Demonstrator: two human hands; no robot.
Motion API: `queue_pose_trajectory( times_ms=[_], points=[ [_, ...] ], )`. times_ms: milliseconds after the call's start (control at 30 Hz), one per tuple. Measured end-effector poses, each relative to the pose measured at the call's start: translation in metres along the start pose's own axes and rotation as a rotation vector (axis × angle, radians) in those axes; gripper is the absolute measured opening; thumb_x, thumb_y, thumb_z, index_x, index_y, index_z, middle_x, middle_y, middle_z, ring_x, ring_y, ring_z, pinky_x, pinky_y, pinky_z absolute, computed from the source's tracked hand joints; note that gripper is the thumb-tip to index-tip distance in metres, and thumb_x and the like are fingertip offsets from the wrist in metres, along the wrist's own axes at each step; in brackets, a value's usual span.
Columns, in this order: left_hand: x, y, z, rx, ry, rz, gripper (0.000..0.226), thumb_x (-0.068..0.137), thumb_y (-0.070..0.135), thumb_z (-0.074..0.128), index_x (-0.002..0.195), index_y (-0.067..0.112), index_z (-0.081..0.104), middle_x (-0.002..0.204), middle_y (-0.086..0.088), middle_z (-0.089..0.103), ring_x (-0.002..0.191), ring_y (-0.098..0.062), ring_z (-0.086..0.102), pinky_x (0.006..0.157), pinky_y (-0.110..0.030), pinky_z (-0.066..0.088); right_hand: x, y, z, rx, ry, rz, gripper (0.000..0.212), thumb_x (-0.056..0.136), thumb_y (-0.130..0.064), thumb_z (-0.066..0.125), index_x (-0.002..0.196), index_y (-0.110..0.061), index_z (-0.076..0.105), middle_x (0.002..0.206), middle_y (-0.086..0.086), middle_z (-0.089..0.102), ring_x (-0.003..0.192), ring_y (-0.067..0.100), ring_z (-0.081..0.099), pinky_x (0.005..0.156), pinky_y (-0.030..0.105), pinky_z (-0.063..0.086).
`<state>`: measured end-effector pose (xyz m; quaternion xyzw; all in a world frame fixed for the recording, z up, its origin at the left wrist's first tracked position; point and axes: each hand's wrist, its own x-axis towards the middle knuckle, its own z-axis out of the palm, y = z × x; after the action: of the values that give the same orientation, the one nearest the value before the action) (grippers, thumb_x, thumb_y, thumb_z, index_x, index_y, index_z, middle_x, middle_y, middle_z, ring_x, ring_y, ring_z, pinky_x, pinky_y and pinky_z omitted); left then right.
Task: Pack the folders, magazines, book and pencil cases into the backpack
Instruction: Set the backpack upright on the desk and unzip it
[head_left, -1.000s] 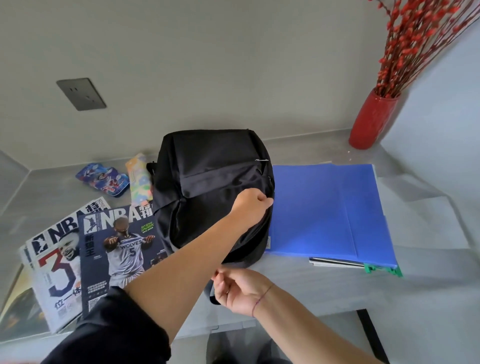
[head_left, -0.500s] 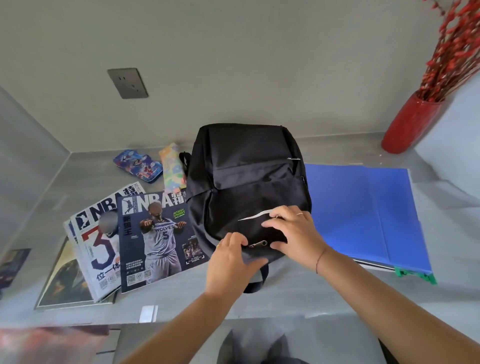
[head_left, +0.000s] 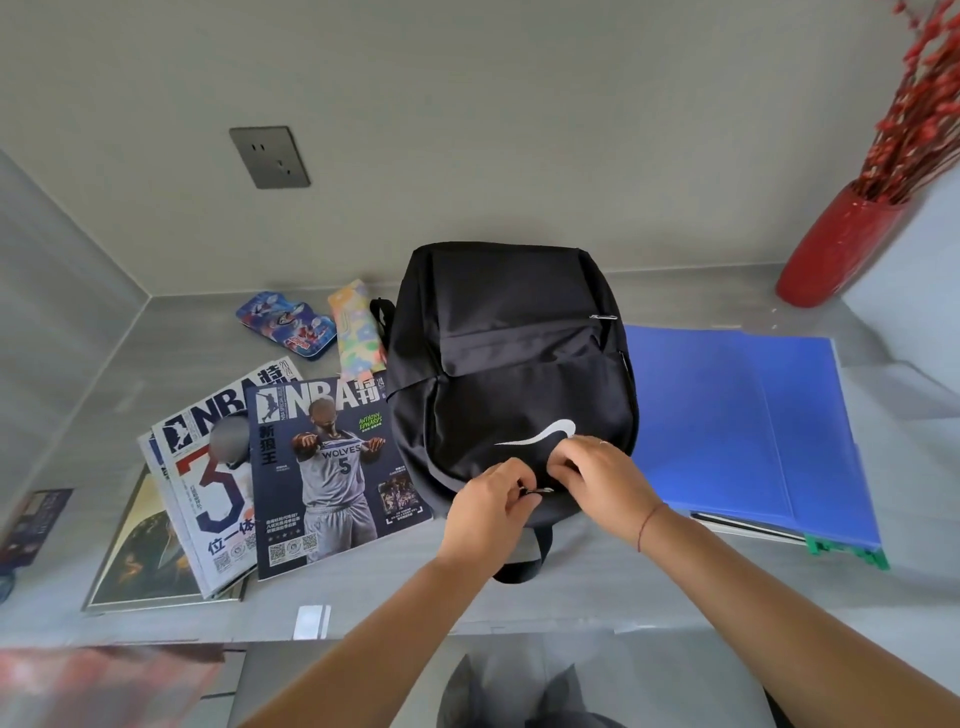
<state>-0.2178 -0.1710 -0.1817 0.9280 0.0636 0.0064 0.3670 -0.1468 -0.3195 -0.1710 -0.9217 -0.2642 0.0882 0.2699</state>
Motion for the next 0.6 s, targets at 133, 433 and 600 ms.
queue_pose_trajectory(
  times_ms=[133,433,600],
  points=[
    [0.000,0.001,-0.002,0.003,-0.015,0.052,0.020,0.090,0.027,0.058,0.106,0.025,0.070,0.080,0.010,0.056,0.071,-0.009,0.055,0.067,-0.019,0.041,0.006,-0.007,-0.005,0.236,0.005,0.107,0.012,0.090,-0.017,0.056,0.083,-0.010,0.064,0.083,-0.002,0.066,0.079,0.016,0.061,0.075,0.027,0.049],
    [-0.005,0.008,0.000,-0.037,0.163,-0.106,0.006,0.084,0.013,0.061,0.087,0.014,0.066,0.077,0.000,0.069,0.073,-0.019,0.064,0.067,-0.031,0.052,0.006,-0.009,-0.009,0.265,-0.013,0.114,0.012,0.090,-0.018,0.056,0.084,-0.011,0.063,0.083,-0.004,0.066,0.080,0.014,0.061,0.075,0.027,0.051],
    [-0.005,-0.009,-0.031,0.008,0.172,-0.150,0.009,0.087,0.009,0.056,0.088,0.016,0.050,0.067,0.004,0.057,0.066,-0.021,0.055,0.062,-0.035,0.046,-0.005,0.001,-0.011,0.151,0.013,0.035,0.012,0.091,-0.017,0.055,0.082,-0.013,0.062,0.080,-0.010,0.059,0.079,0.010,0.056,0.070,0.020,0.046]
  ],
)
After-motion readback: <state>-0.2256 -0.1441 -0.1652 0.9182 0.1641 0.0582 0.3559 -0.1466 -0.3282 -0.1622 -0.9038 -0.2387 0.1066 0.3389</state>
